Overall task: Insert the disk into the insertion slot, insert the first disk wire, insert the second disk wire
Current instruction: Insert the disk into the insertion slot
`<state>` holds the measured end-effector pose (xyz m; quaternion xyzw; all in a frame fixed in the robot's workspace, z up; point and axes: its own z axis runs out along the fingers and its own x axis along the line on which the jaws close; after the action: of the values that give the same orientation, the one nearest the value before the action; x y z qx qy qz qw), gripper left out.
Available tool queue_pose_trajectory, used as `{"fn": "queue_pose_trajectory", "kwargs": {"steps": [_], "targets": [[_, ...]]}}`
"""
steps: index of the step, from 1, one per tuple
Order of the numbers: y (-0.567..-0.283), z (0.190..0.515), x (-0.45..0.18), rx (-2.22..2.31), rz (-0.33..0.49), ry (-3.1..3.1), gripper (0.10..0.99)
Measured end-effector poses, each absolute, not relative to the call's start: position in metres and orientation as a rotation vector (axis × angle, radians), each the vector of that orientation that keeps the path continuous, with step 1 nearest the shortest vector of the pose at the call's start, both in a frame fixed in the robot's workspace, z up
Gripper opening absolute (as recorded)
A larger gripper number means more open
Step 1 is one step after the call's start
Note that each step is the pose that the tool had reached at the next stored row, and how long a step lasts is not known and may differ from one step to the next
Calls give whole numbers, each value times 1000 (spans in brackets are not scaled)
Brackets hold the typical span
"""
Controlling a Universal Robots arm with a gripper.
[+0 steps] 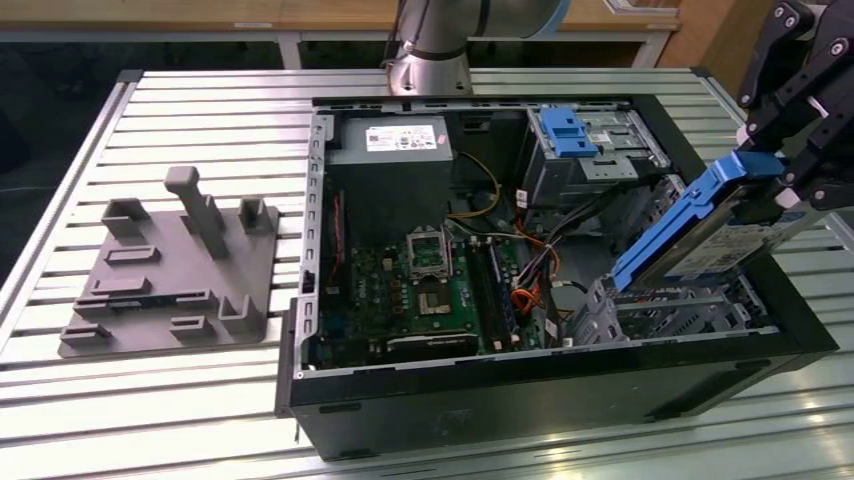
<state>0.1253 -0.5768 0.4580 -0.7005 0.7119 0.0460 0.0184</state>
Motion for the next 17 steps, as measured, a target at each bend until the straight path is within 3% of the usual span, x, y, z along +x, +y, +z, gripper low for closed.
{"fn": "queue_pose_trajectory", "kwargs": {"steps": [17], "targets": [[-577,451,125,-2175,143,2211,361]]}}
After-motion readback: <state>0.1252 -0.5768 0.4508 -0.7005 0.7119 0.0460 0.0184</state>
